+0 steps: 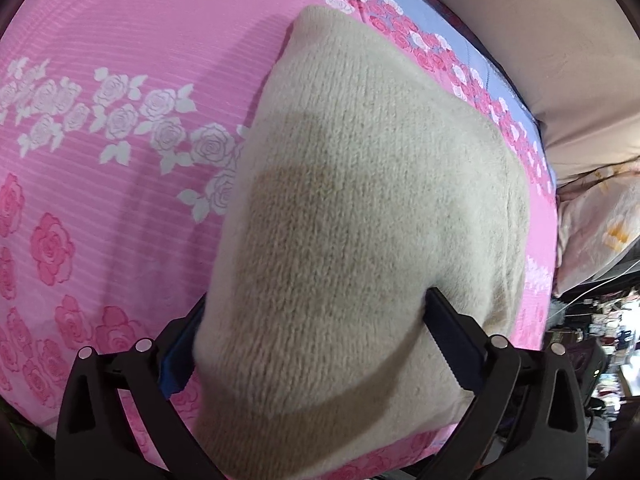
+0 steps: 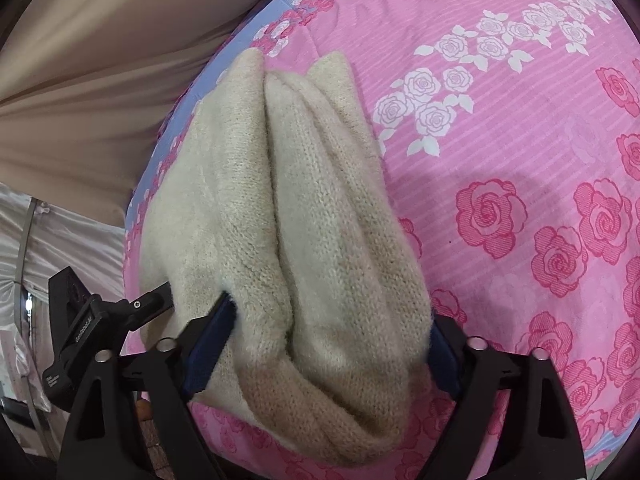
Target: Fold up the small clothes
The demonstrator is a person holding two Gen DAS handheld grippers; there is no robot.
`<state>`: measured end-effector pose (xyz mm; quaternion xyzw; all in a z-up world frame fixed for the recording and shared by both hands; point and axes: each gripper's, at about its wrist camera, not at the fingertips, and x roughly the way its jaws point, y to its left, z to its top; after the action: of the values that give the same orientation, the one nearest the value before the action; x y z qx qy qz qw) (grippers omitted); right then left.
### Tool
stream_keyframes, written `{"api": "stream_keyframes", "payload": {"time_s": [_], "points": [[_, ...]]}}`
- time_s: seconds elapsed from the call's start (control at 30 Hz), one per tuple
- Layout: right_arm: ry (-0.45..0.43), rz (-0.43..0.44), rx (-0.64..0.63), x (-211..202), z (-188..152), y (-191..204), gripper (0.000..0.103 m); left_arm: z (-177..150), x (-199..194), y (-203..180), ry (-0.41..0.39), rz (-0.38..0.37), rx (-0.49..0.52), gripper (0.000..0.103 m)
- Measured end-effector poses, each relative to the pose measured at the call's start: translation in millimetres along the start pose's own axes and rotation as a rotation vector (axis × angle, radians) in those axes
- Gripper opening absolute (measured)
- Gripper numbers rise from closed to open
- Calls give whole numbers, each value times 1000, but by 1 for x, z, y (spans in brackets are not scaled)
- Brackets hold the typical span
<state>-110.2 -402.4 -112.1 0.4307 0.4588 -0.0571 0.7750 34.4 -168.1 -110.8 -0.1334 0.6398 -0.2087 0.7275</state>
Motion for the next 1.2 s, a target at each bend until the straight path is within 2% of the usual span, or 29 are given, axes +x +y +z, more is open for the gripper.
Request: {"api": "stream_keyframes", "payload": {"time_s": [0.07, 0.13, 0.23, 0.4, 0.6, 0.8, 0.87, 0.93, 1.1, 1.2], "points": [[-18, 15, -23, -5, 2, 8, 46, 2, -3, -1, 7, -25, -4, 85], [-56, 11, -91, -16, 3, 23, 42, 3, -14, -6, 1, -35, 13, 62], [-116, -18, -210, -36, 4, 51, 39, 3, -38, -19, -32, -63, 59, 50], [-207, -5, -267, -76, 15, 76, 38, 8, -81, -47, -105, -110, 113, 48], [-321, 1, -300, -129, 23, 96, 36, 10, -129, -90, -182, -166, 226, 48], [-447, 48, -397, -178, 20, 138, 26, 6, -180, -123, -279, -230, 342, 48], [-448, 10, -469, -175, 19, 157, 24, 5, -191, -130, -315, -225, 384, 48], [-420, -45, -483, -161, 20, 157, 24, 6, -191, -131, -331, -170, 399, 48], [-264, -110, -326, -112, 10, 93, 24, 13, -147, -83, -206, -56, 286, 48], [-120, -121, -273, -78, -19, 53, 24, -9, -99, -30, -75, 22, 224, 49]]}}
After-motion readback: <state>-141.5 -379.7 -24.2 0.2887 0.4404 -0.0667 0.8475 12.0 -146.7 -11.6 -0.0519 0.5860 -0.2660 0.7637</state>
